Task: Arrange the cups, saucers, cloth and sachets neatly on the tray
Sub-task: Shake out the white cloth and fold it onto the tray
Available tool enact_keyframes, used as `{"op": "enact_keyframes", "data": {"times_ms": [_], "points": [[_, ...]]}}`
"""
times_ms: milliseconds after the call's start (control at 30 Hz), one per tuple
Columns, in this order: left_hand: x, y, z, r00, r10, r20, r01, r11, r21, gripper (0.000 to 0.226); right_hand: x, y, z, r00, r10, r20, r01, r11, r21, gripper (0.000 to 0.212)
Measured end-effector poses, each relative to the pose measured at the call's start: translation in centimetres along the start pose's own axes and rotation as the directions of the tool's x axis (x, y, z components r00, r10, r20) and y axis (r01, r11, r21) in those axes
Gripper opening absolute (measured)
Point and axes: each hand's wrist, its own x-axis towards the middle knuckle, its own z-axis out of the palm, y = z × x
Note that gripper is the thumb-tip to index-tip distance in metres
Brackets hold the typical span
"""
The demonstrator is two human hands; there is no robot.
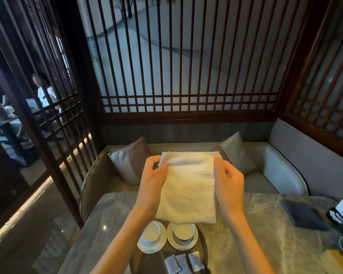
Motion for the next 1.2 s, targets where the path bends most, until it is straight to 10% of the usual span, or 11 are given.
{"op": "enact_keyframes", "data": {"times_ms": [167, 700, 867, 1000, 1200], "points": [[-0.2, 0.7, 0.8, 0.997, 0.079, -0.023, -0.076, 0.993, 0.088, 0.036, 0.0, 0.0, -0.1, 0.998, -0.054, -0.028, 0.053, 0.998, -0.032, 0.044], [0.1, -0.2, 2.0, 0.922, 0.363, -0.135, -0.337, 0.924, 0.182, 0.014, 0.9, -2.1, 0.2, 0.965, -0.236, -0.117, 0.24, 0.971, 0.02, 0.043], [0.4, -0.7, 1.9, 0.944, 0.281, -0.172, -0.252, 0.953, 0.169, 0.016, 1.7, -1.1, -0.6, 0.987, -0.063, 0.15, 0.063, 0.998, 0.005, 0.022], [1.2, -1.8, 0.8, 0.971, 0.103, -0.216, -0.057, 0.976, 0.209, 0.017, 1.3, 1.3, -2.4, 0.839, 0.213, 0.501, -0.218, 0.975, -0.05, 0.05], [0.6, -2.6, -0.8, 0.936, -0.323, 0.136, 0.346, 0.915, -0.207, 0.044, 0.4, 2.7, -2.9, 0.928, 0.123, 0.352, -0.117, 0.992, -0.039, 0.018]]}}
